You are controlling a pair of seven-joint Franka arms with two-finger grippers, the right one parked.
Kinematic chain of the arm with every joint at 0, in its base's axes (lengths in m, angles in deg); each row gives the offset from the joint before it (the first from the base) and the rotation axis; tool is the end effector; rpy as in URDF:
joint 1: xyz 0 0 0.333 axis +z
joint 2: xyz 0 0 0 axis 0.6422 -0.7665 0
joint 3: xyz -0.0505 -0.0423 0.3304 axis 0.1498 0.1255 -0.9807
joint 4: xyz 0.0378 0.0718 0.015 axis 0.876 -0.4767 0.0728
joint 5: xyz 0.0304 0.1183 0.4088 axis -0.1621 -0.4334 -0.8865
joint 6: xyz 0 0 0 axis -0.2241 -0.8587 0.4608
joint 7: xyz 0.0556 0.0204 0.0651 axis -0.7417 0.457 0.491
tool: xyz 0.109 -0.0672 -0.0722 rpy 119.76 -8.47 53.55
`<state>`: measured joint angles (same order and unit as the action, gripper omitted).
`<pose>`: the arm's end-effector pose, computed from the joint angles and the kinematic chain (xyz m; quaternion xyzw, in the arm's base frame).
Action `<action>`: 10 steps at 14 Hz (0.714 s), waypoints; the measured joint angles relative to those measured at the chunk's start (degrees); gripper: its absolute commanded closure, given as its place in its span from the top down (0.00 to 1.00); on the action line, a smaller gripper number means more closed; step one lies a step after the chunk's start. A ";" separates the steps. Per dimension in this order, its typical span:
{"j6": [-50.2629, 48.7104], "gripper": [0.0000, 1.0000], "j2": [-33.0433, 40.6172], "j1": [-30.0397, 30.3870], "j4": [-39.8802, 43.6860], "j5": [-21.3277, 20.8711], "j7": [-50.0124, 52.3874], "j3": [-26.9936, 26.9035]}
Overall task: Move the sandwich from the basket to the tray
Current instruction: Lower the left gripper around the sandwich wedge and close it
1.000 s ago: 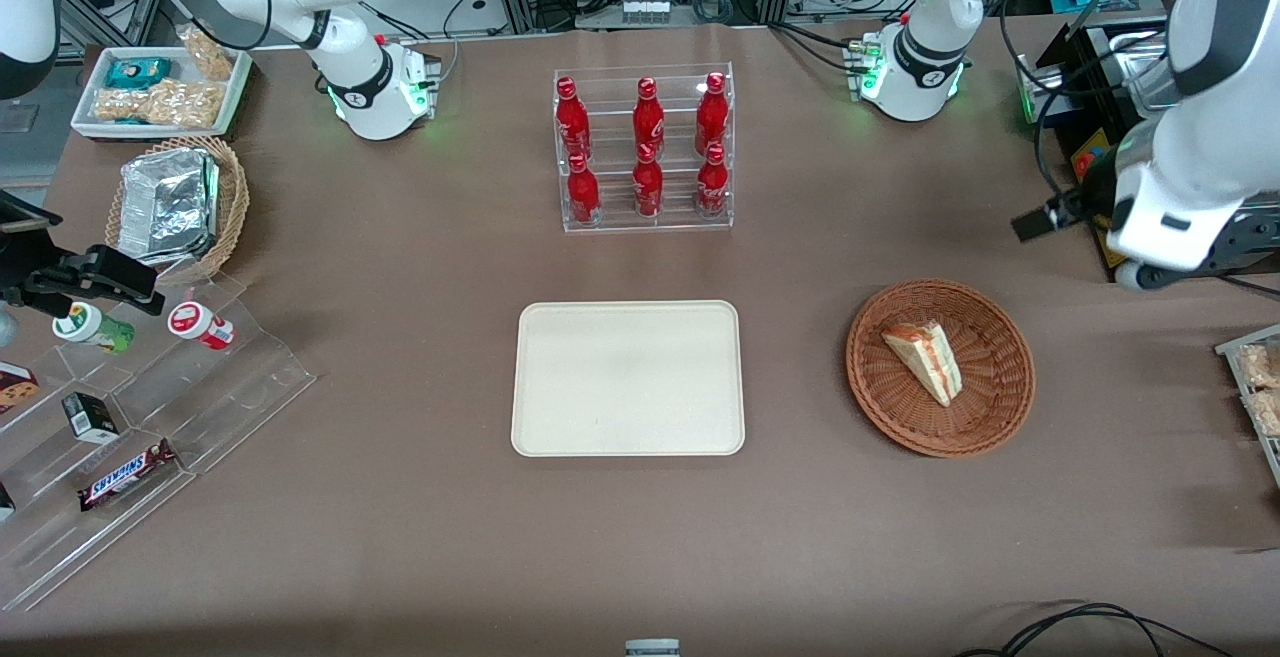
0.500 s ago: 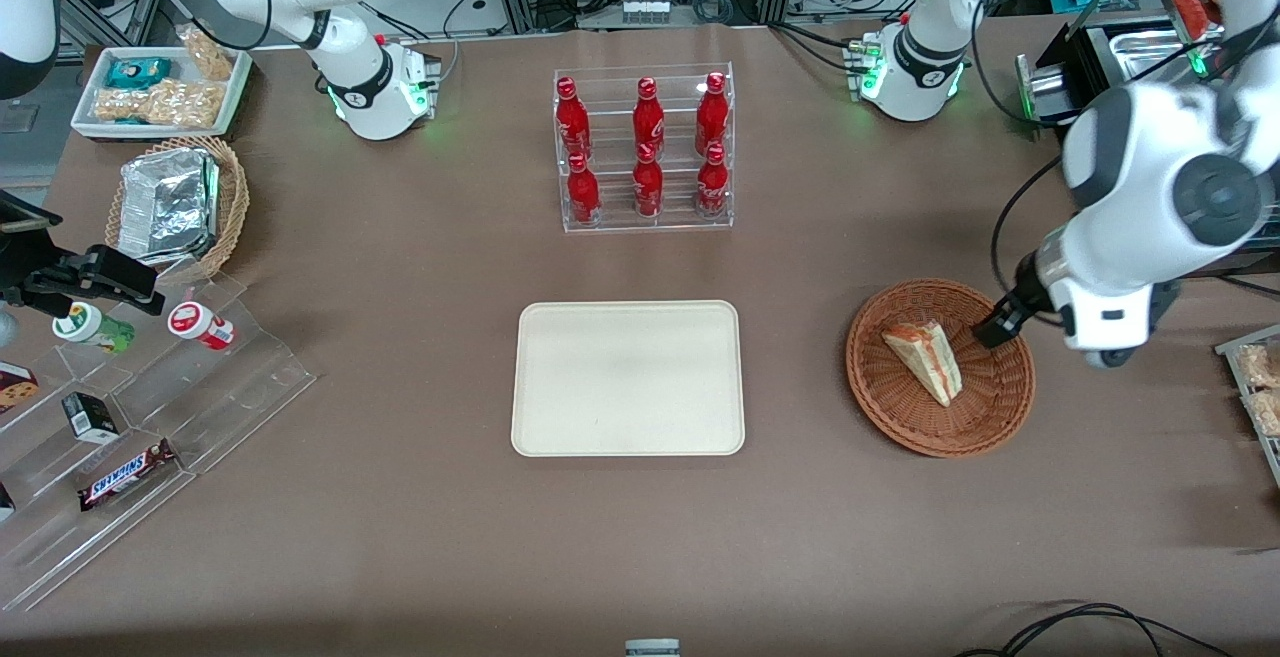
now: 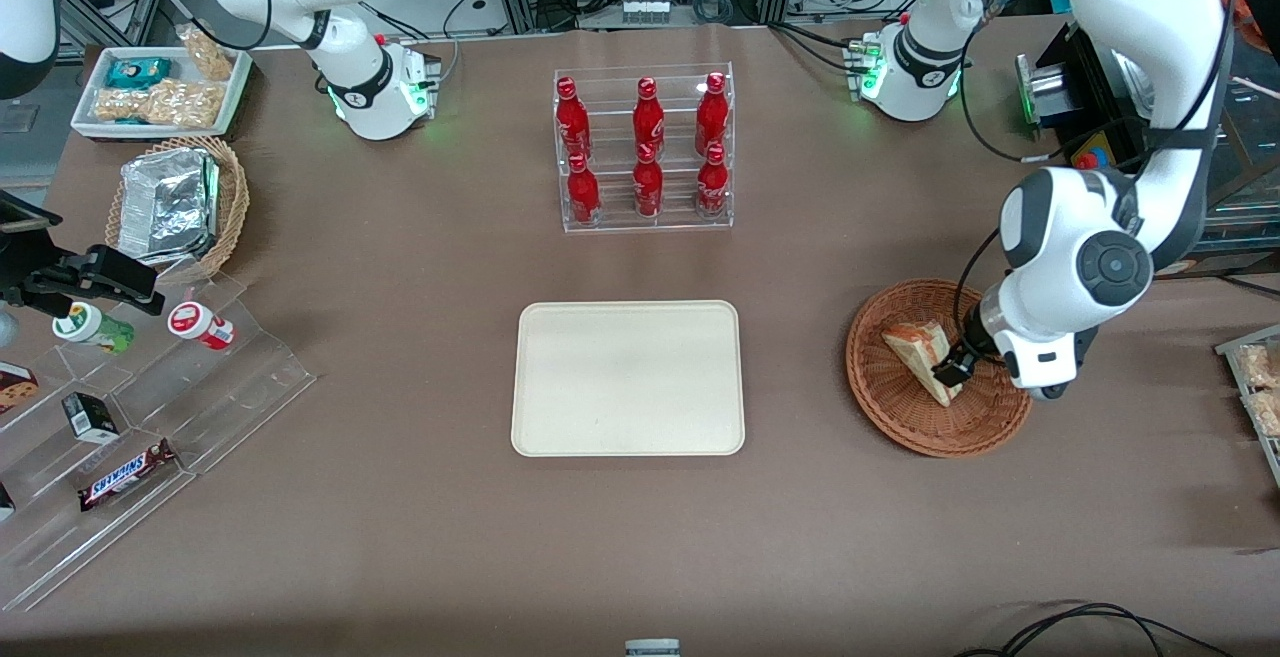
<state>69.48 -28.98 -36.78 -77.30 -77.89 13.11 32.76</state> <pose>0.6168 -0.0802 0.2556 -0.8954 -0.4437 0.0355 0.0069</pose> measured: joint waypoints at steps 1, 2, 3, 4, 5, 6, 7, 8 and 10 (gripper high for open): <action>1.04 1.00 -0.58 0.00 -0.42 0.00 0.12 0.00; 1.56 1.00 -1.08 0.00 -0.61 0.00 0.29 0.00; 2.23 1.00 -1.56 0.00 -0.76 0.00 0.60 0.00; 2.67 1.00 -1.95 -0.02 -0.84 0.00 0.87 0.02; 2.82 1.00 -2.34 -0.12 -0.90 0.00 0.97 0.05; 2.84 1.00 -2.79 -0.30 -0.97 0.00 1.06 0.08; 2.86 1.00 -3.35 -0.53 -1.04 0.00 1.14 0.08; 2.87 1.00 -3.99 -0.75 -1.09 0.00 1.19 0.09; 2.96 0.65 -5.48 -1.18 -1.15 0.00 1.29 0.09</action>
<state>72.44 -34.47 -37.96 -78.44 -77.89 14.39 32.85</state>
